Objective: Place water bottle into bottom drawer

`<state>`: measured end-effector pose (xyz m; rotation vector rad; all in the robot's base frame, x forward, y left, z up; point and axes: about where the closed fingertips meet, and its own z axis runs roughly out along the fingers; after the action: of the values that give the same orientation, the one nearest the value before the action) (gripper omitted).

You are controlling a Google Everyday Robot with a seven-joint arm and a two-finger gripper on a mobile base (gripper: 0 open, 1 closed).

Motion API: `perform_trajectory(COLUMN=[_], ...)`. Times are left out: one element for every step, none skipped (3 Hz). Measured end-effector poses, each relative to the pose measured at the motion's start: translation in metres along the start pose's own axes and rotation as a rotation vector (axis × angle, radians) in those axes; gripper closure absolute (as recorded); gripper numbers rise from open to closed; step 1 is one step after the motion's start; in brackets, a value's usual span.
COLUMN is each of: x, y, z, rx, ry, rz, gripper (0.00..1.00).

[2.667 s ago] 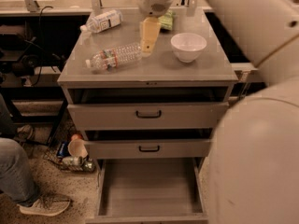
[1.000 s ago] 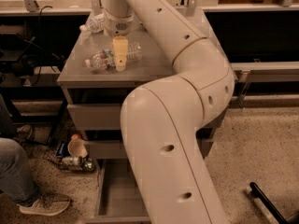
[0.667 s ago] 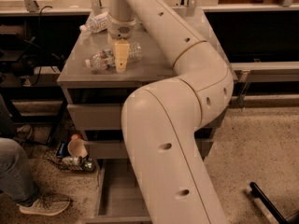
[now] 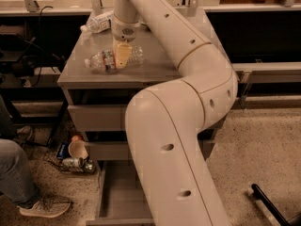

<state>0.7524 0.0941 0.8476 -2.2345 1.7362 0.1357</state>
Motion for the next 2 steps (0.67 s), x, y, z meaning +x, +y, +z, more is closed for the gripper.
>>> perform_trajectory(x=[0.006,0.024], y=[0.003,0.019], z=[-0.014,-0.044], rx=[0.028,0.066], ry=[-0.025,-0.04], rz=[0.026,0.081], gripper=[0.87,1.0])
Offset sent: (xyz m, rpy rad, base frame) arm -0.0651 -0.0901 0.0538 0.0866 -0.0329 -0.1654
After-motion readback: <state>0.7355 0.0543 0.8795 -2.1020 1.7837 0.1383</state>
